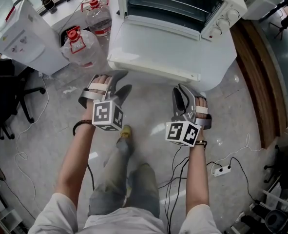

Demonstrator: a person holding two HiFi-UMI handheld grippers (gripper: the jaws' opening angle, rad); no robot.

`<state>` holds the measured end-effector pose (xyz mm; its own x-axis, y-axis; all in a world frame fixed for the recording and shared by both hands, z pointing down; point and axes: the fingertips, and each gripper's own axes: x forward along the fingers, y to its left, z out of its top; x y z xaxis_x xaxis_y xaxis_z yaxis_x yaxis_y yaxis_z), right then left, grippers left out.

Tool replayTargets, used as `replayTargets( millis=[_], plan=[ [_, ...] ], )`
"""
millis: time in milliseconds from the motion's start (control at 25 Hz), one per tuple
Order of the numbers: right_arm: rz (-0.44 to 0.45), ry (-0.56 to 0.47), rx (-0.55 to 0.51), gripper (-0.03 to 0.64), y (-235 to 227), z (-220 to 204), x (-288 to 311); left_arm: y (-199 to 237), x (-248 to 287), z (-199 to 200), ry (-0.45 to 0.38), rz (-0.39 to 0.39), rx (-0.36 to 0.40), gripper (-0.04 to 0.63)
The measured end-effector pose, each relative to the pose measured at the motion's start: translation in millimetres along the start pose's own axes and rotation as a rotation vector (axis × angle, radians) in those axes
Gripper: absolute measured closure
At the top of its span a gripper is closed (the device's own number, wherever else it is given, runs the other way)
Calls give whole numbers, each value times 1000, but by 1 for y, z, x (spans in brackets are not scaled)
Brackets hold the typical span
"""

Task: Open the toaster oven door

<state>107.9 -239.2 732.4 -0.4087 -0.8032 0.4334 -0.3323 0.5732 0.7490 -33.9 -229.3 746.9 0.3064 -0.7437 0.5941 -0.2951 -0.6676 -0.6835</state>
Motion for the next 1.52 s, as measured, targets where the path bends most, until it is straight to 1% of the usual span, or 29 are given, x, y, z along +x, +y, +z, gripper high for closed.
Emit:
replayTargets(
  millis=[200,320,440,560,680,760,920,1000,1320,1440,1520],
  plan=[
    [1,-5,61,535,-12,10,-10,6,-11,8,-18,-7,-49,368],
    [0,-6,104,535,-21,18,-16,15,-20,13,-31,0,-95,380],
    [-11,-10,161,535,-33,25,-24,25,-31,16,-46,18,-174,399],
    [-44,-12,248,537,-54,31,-35,39,-44,22,-64,44,-249,415],
    [-60,-8,308,540,-72,38,-48,53,-57,28,-77,53,-285,438],
    [-71,-9,345,561,-84,45,-55,64,-66,32,-89,56,-311,459],
    [-100,-4,419,561,-109,58,-67,90,-83,41,-136,77,-449,482],
    [-117,-7,457,575,-122,66,-72,102,-92,43,-149,86,-485,494],
    [-178,-5,535,614,-173,95,-87,157,-117,59,-216,117,-538,548],
    [-200,-9,566,614,-189,104,-89,175,-122,62,-237,129,-548,574],
    [-219,-9,576,615,-200,110,-90,185,-124,65,-252,132,-550,580]
  ],
)
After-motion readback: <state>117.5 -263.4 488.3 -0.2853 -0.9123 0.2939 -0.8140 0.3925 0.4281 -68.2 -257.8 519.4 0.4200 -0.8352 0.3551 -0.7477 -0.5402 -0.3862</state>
